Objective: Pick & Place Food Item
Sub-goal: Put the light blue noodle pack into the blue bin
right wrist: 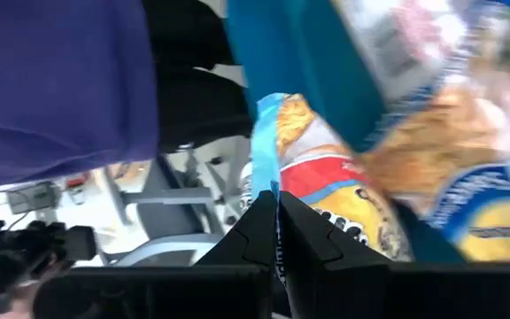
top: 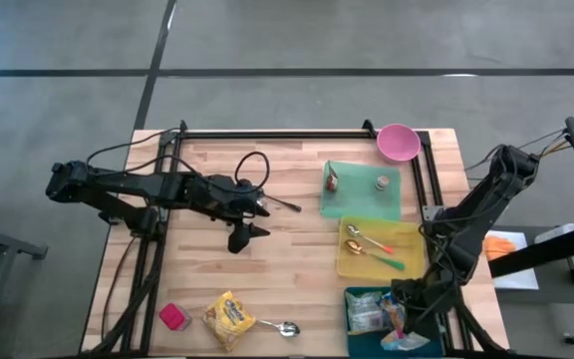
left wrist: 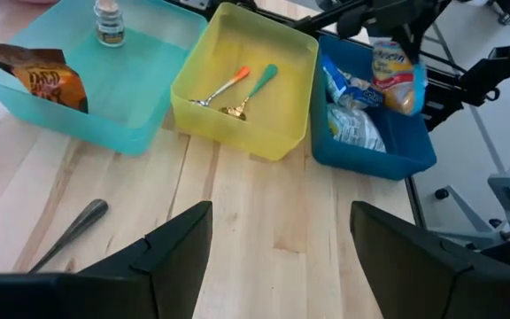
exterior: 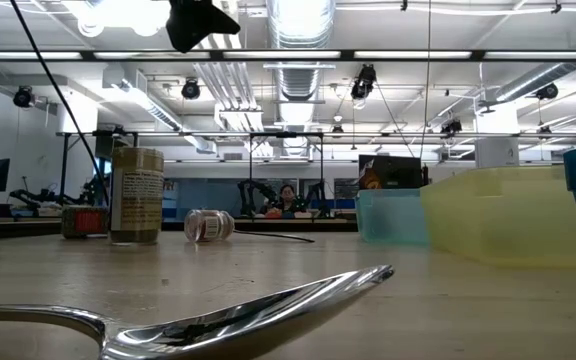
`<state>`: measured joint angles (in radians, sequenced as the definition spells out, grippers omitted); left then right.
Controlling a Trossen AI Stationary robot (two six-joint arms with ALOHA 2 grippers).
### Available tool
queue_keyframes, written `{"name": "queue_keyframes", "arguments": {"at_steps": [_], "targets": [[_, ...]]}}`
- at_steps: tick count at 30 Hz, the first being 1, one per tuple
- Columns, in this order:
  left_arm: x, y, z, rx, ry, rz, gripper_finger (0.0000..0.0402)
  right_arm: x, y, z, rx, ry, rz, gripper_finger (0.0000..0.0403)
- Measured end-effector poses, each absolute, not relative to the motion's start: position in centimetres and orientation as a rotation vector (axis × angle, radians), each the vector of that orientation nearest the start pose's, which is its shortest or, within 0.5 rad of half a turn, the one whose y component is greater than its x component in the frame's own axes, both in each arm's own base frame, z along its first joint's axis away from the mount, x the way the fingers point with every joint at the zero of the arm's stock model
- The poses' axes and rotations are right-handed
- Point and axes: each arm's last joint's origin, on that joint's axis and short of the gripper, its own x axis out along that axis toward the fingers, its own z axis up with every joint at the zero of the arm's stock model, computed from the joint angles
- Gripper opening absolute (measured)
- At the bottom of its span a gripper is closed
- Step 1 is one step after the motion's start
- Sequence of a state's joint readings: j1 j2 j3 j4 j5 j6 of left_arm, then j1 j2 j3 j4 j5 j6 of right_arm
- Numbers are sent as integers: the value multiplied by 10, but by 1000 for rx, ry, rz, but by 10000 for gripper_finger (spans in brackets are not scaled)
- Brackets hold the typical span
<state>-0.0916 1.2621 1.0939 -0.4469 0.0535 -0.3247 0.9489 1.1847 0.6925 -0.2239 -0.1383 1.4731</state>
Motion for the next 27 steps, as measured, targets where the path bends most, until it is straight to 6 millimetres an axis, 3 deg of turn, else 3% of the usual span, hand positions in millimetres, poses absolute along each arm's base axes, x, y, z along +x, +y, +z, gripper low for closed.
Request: {"name": "queue_keyframes", "arguments": {"at_steps": [7,19,22,27], "targets": [[269,-23,317,-303,631,-28,276,128,185,194,942,1298,219,8],[269,-23,317,-321,634,-21,275,126,178,181,1098,1357,43,10],[269,-23,317,-321,634,-21,275,126,179,182,1108,1369,46,31],[269,-23,317,-321,634,-21,275,128,182,189,1116,1356,73,110]]}}
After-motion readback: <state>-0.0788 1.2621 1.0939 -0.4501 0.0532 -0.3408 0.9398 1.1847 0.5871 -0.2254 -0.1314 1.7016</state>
